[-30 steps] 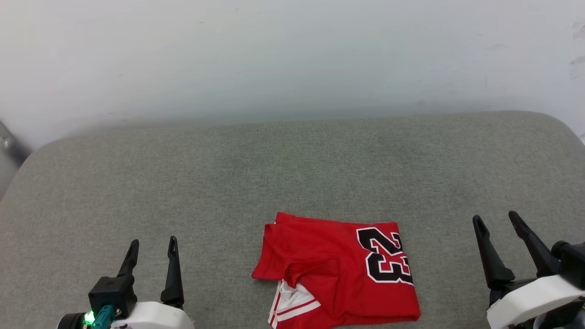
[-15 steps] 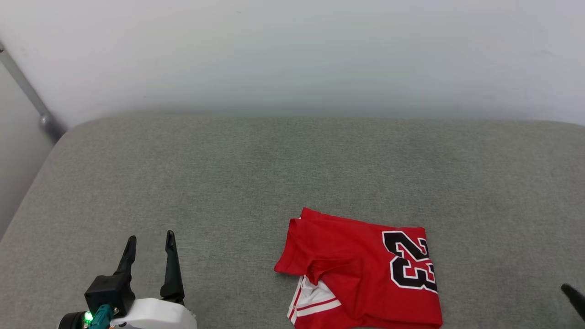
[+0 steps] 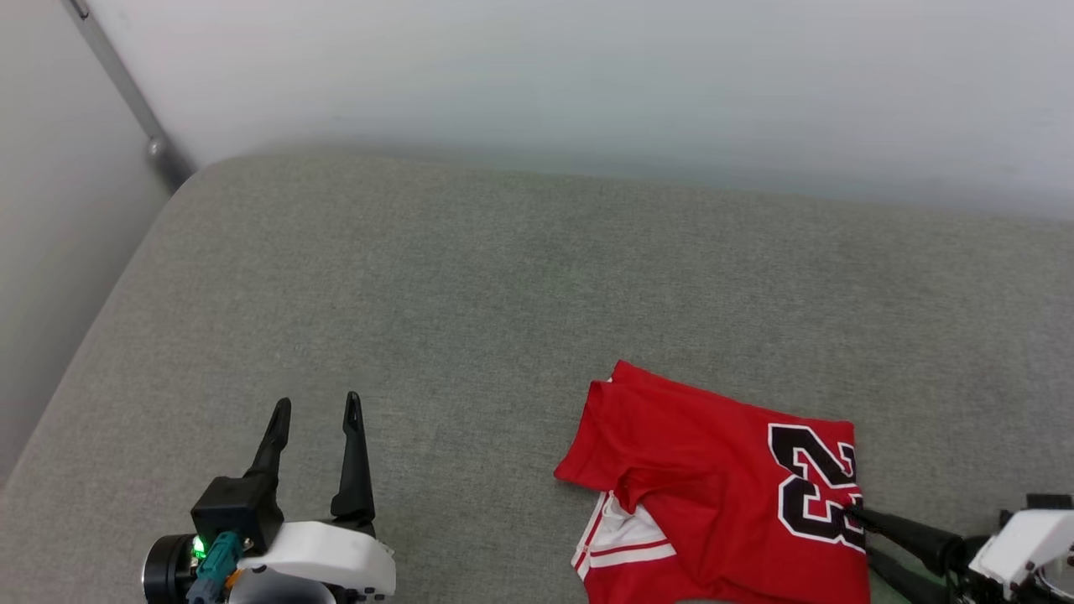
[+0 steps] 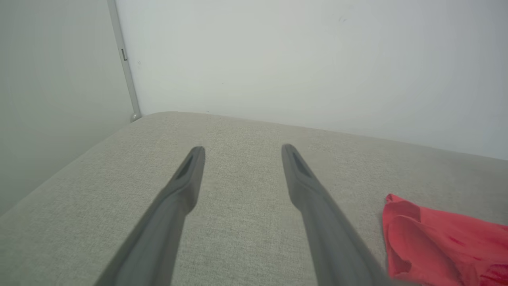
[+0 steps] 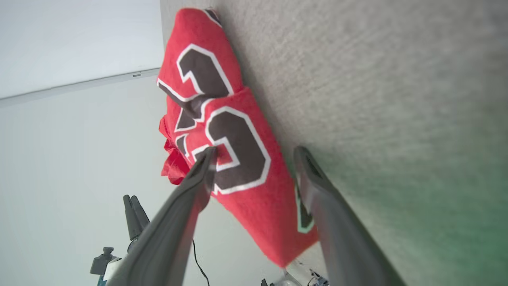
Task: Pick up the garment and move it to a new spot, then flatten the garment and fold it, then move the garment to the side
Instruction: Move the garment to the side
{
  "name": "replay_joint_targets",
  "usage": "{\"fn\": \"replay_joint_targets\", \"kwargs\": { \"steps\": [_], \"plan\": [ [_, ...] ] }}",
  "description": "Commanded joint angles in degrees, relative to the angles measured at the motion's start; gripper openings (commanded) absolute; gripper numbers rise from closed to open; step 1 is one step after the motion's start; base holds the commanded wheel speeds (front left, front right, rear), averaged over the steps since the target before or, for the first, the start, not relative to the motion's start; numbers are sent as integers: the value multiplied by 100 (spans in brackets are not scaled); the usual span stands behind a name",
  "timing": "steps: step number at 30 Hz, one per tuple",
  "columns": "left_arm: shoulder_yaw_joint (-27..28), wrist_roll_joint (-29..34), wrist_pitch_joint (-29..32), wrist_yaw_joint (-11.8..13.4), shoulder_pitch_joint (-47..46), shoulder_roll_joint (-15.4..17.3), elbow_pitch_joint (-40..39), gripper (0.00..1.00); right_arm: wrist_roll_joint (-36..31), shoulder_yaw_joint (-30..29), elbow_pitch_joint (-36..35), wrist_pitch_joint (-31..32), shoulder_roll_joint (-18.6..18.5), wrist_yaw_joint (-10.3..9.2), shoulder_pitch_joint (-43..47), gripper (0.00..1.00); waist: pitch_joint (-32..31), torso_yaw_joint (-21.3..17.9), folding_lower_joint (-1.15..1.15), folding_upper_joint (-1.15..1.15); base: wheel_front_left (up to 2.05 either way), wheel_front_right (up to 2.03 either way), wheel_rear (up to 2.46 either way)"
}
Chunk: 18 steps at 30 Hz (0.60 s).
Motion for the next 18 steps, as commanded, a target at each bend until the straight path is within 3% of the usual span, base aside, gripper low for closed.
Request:
{"fn": "replay_joint_targets", "kwargs": {
  "steps": [1,6,7,8,9,14,18],
  "plan": [
    [10,31,-37,-37,-81,-19,20,100,68,6,84,-8,19,-2,-135,100,92,96,0,0,0,0,0],
    [-5,83,-38,-115,-218,-102,104,100,285,259,604,-108,78,-2,-406,100,193,196,0,0,0,0,0],
    [0,99,-39,-127,-225,-111,125,100,303,323,662,-155,85,-2,-440,49,201,205,0,0,0,0,0],
    [9,103,-39,-137,-238,-122,144,100,335,402,689,-162,97,-2,-464,18,203,211,0,0,0,0,0],
    [24,112,-39,-145,-250,-129,153,100,346,480,676,-194,105,-2,-471,0,199,209,0,0,0,0,0],
    [75,174,-33,-229,-206,-134,199,100,181,956,220,-438,4,-2,-429,0,87,70,0,0,0,0,0],
    [100,214,-32,-313,-143,-111,239,100,-433,2006,-717,-793,-322,-1,-304,0,-110,-202,0,0,0,0,0]
  ]
}}
